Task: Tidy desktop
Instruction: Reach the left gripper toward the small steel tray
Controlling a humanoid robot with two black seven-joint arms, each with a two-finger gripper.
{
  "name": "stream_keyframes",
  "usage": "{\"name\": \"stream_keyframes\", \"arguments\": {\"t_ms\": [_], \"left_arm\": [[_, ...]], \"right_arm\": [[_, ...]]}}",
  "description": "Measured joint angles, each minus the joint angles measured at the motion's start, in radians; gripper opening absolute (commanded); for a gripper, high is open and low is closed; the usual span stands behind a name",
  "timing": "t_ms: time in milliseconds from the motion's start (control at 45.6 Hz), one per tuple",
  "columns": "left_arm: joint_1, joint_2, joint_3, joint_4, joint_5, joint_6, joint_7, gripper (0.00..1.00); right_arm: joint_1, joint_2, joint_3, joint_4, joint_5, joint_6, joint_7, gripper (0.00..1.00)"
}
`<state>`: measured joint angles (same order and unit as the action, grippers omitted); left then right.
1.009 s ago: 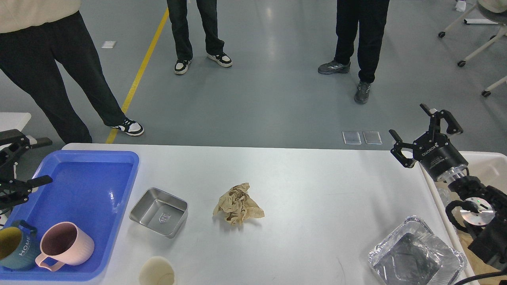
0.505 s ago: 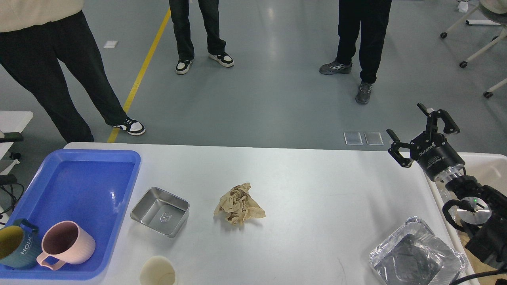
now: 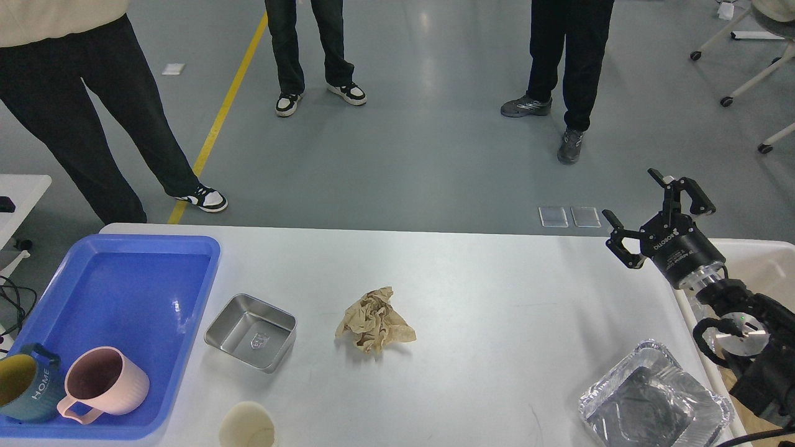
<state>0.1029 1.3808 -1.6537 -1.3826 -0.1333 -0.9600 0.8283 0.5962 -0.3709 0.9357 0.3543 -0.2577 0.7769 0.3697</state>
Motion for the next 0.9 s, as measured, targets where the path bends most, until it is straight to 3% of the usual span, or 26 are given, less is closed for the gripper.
{"name": "stream_keyframes", "arguments": {"t_ms": [351, 592, 702, 899], "left_arm": [[0.002, -0.002, 0.036, -0.018, 0.015, 0.043, 0.0, 0.94], [-0.035, -0.112, 0.064, -0.088, 0.171, 0.209, -0.001, 0.94], [-0.136, -0.224, 0.158, -0.144, 0.307, 0.313, -0.001, 0.94], [-0.437, -0.41, 0.43, -0.151, 0.472, 0.461, 0.01, 0.94]], "right_arm": [[-0.001, -0.003, -0.001, 0.001, 0.0, 0.002, -0.001, 1.0], [-0.001, 0.0, -0.002, 0.002, -0.006, 0.004, -0.001, 1.0], [-0.001, 0.001, -0.002, 0.004, -0.018, 0.004, -0.001, 1.0], [-0.016, -0.007, -0.002, 0.044, -0.041, 0.004, -0.001, 1.0]]}}
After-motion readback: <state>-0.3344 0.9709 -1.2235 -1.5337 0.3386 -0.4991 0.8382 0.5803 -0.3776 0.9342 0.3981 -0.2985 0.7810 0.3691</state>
